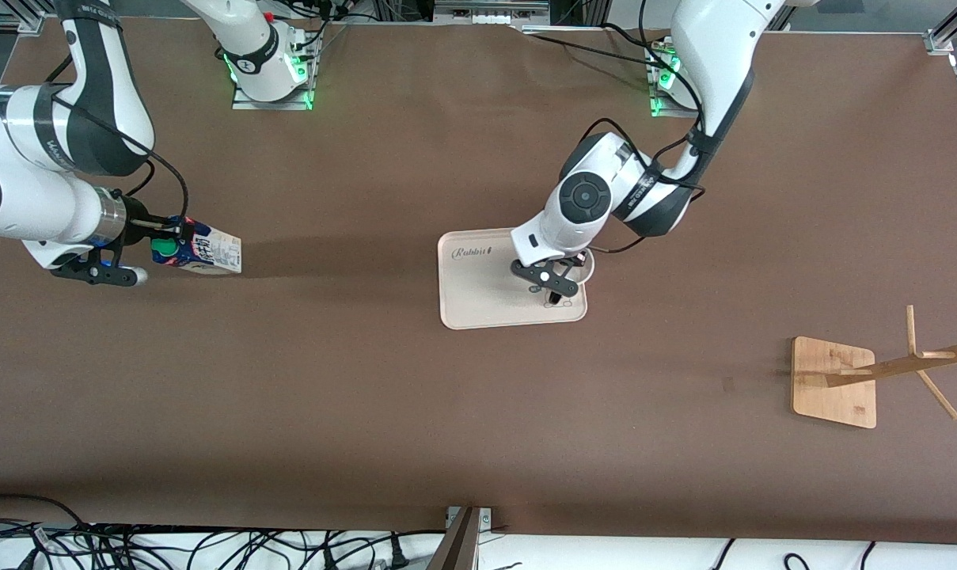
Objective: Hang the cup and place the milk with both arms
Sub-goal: 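Grasp the white mug by its rim with the left gripper, then carry the mug to the wooden stand with the left gripper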
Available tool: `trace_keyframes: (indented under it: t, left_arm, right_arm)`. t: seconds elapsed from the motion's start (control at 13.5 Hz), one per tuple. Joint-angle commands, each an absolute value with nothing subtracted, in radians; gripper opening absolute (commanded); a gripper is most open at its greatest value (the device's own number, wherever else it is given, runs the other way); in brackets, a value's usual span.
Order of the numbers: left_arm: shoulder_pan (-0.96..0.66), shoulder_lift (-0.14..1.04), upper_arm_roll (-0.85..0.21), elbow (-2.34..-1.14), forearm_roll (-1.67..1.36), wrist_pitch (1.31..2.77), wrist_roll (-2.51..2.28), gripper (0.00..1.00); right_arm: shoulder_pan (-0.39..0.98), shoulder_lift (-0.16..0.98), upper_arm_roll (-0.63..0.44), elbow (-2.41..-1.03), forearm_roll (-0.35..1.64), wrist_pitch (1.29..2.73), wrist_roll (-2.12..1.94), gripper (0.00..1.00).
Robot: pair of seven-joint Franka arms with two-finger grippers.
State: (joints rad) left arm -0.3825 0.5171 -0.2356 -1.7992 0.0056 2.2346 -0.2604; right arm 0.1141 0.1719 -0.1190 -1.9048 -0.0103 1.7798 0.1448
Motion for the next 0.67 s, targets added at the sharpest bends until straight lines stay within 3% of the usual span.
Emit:
trace_keyframes:
  t: [0.0, 0.3, 0.59]
  left_arm:
    - [-0.289, 0.39, -0.23, -1.801, 0.031, 2.18, -0.258, 0.0]
    - [-0.143, 0.316, -0.184, -1.721, 0.031, 2.149, -0.252, 0.0]
    - [-0.058, 0.276, -0.125, -1.605, 0.031, 1.978, -0.236, 0.0]
  right_arm:
    - [0.101, 0.124, -0.118, -1.983, -0.014, 1.827, 0.155, 0.55]
    - [0.101, 0.129, -0.153, -2.009, -0.021, 1.848, 0.144, 0.55]
    - [0.101, 0.132, -0.155, -2.048, -0.021, 1.908, 0.143, 0.55]
